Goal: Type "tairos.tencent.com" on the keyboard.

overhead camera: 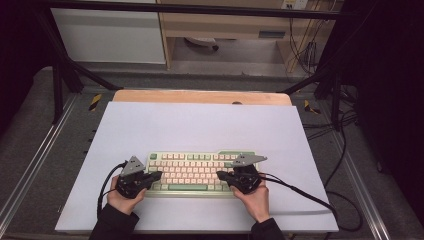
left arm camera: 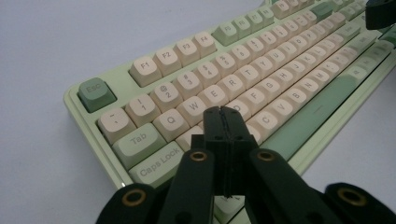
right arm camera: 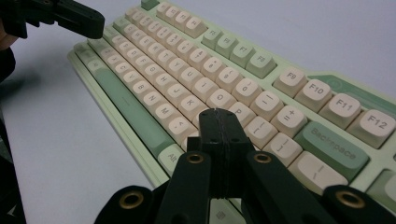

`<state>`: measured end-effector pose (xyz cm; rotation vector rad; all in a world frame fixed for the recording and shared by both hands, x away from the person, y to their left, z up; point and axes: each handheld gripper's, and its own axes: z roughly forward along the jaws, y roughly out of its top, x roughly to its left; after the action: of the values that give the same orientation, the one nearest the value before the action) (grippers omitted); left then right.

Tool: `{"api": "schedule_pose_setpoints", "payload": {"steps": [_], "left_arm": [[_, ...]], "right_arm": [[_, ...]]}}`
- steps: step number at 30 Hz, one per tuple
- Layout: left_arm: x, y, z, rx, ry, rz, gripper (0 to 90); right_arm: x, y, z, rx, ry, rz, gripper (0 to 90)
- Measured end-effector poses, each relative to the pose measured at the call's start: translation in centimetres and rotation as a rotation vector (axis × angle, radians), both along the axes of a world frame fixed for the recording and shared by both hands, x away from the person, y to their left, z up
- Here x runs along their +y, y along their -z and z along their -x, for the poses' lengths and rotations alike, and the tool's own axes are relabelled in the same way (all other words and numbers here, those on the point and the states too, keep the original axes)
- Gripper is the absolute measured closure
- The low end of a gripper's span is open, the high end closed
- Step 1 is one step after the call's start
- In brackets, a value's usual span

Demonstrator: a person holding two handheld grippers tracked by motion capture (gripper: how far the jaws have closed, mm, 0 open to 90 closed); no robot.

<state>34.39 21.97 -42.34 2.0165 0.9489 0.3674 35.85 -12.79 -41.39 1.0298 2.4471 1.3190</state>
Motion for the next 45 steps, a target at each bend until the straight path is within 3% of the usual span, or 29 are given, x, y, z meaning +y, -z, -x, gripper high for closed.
{"api": "schedule_pose_setpoints", "payload": {"steps": [13,19,45], "left_arm": [[0.2,0.0,-0.1,0.0,0.002,0.005,89.9],[0.2,0.0,-0.1,0.003,0.001,0.007,89.9],[0.0,0.1,-0.2,0.007,0.006,0.005,89.9]], "right_arm": [[2.7,-0.5,-1.7,0.001,0.015,0.018,90.0],[3.9,0.2,-2.5,0.016,0.024,0.032,90.0],[4.3,1.6,-3.4,0.025,0.038,0.082,90.0]]}}
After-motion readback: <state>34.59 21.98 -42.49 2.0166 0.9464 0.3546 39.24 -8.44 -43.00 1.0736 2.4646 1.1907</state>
